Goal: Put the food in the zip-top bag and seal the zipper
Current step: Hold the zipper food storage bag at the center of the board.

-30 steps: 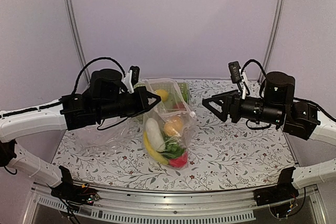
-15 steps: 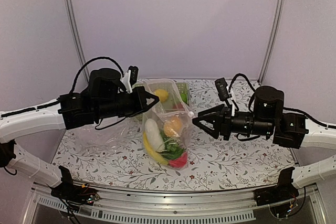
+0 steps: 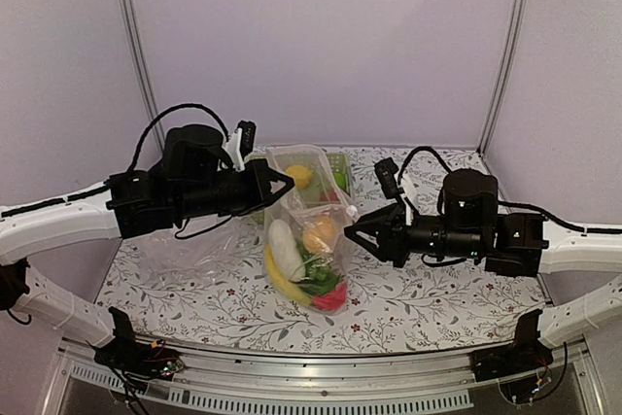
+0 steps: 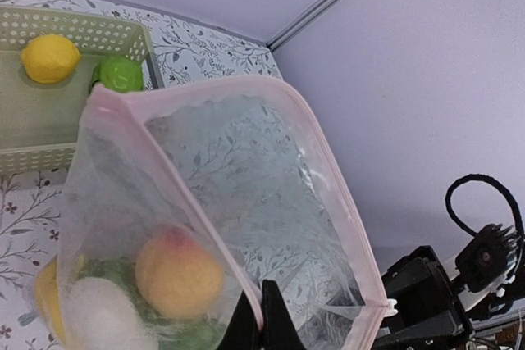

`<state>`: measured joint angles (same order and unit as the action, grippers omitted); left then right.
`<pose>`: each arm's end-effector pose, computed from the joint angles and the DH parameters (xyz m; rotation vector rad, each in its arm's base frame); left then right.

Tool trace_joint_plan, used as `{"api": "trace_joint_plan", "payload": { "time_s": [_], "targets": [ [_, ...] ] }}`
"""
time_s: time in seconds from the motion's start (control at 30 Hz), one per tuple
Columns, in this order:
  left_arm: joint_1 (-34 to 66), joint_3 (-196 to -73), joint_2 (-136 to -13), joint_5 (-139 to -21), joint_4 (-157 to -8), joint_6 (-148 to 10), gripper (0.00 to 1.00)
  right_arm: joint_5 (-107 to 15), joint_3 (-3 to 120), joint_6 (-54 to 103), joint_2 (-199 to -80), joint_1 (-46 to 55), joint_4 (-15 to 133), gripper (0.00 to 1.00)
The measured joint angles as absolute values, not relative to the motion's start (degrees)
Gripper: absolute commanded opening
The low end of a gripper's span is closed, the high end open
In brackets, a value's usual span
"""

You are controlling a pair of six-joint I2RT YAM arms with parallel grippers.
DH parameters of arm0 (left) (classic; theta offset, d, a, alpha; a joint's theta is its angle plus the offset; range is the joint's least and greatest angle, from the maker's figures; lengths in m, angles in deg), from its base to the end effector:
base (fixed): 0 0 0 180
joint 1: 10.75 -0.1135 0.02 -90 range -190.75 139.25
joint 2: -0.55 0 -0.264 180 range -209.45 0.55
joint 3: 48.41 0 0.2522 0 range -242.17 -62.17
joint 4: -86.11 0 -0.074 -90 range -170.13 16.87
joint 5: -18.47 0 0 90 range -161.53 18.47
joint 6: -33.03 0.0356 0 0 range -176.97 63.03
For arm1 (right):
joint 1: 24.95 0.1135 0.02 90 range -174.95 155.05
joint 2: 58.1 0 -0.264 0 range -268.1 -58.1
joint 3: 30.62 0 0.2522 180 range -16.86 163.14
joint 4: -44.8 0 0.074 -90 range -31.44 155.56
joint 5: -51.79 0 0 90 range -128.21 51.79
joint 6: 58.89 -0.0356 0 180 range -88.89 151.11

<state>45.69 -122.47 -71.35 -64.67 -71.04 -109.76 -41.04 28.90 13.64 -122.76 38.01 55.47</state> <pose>0.1651 -0.2412 0.3353 -0.0202 2.1096 -1.1148 0.1183 0.2356 0.2997 -0.7971 1.8059 1.0008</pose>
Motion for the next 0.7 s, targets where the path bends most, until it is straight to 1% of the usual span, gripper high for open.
{"api": "trace_joint_plan", "payload": {
  "time_s": [0.07, 0.33, 0.53, 0.6, 0.63, 0.7],
  "targets": [
    [45.7, -122.6, -71.3, -64.7, -70.9, -109.7, 0.00, -39.9, 28.9, 13.9, -123.1, 38.0, 54.7, 0.25],
    [45.6, -122.8, -71.3, -64.9, -70.8, -109.5, 0.00, -34.8, 28.9, 14.2, -124.8, 38.0, 52.7, 0.23],
    [45.6, -122.9, -71.3, -65.1, -70.8, -109.5, 0.00, -32.4, 28.9, 14.7, -125.4, 38.1, 51.8, 0.00],
    [45.6, -122.9, -71.3, -65.1, -70.8, -109.5, 0.00, -32.1, 28.9, 14.8, -125.5, 38.1, 51.6, 0.00],
    [45.6, -122.9, -71.3, -65.1, -70.8, -109.5, 0.04, -31.9, 28.9, 14.8, -125.5, 38.1, 51.6, 0.00],
    [45.6, -123.1, -71.3, -65.0, -70.3, -109.1, 0.19, -31.7, 28.9, 14.8, -125.5, 38.1, 51.6, 0.00]
  ]
}}
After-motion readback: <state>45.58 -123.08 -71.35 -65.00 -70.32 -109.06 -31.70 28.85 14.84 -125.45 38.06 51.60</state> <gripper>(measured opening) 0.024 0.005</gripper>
